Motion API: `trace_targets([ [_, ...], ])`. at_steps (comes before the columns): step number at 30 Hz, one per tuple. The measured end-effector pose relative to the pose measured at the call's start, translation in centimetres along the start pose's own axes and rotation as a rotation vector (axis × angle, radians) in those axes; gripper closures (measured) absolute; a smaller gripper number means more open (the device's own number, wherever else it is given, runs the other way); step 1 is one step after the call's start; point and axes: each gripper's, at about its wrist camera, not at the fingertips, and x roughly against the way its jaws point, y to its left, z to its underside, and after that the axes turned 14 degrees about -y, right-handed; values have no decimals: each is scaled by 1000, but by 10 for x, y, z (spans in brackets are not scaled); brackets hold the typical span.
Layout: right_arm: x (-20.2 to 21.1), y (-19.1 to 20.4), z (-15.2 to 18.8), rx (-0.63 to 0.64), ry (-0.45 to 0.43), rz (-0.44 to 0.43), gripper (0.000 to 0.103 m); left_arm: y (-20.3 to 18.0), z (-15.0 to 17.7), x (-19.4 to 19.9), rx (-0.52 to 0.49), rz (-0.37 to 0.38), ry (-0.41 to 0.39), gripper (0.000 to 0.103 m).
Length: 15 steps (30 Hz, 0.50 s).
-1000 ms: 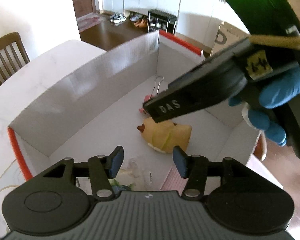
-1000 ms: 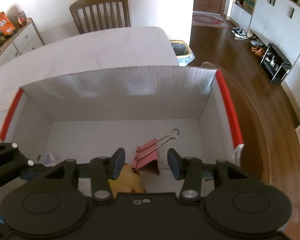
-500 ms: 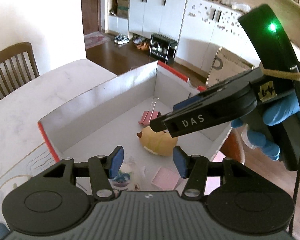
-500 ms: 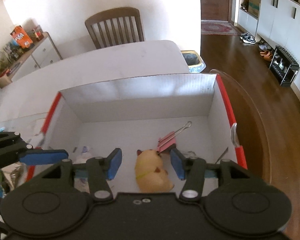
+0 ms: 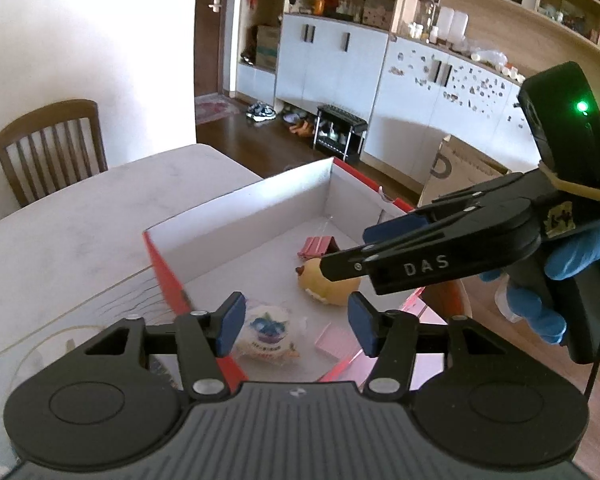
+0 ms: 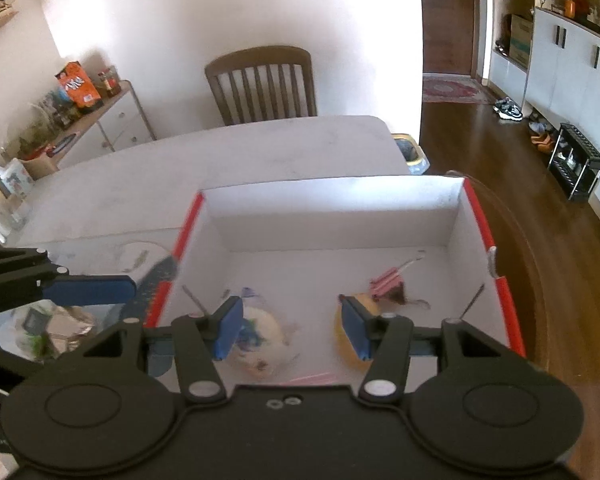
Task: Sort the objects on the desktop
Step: 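Lift both open tools out of the box and move back over the table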
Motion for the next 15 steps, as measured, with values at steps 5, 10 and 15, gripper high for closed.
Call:
trace_targets([
  [5,8,22,0,20,-14,-5,45,11,8,24,-3,-29,-31,46],
  [10,13,42,5,9,-26,-12,45,22,17,50,-7,-60,-59,46],
  [15,19,66,11,19,-35,-32,44,34,25,73,14,-70,-71,46],
])
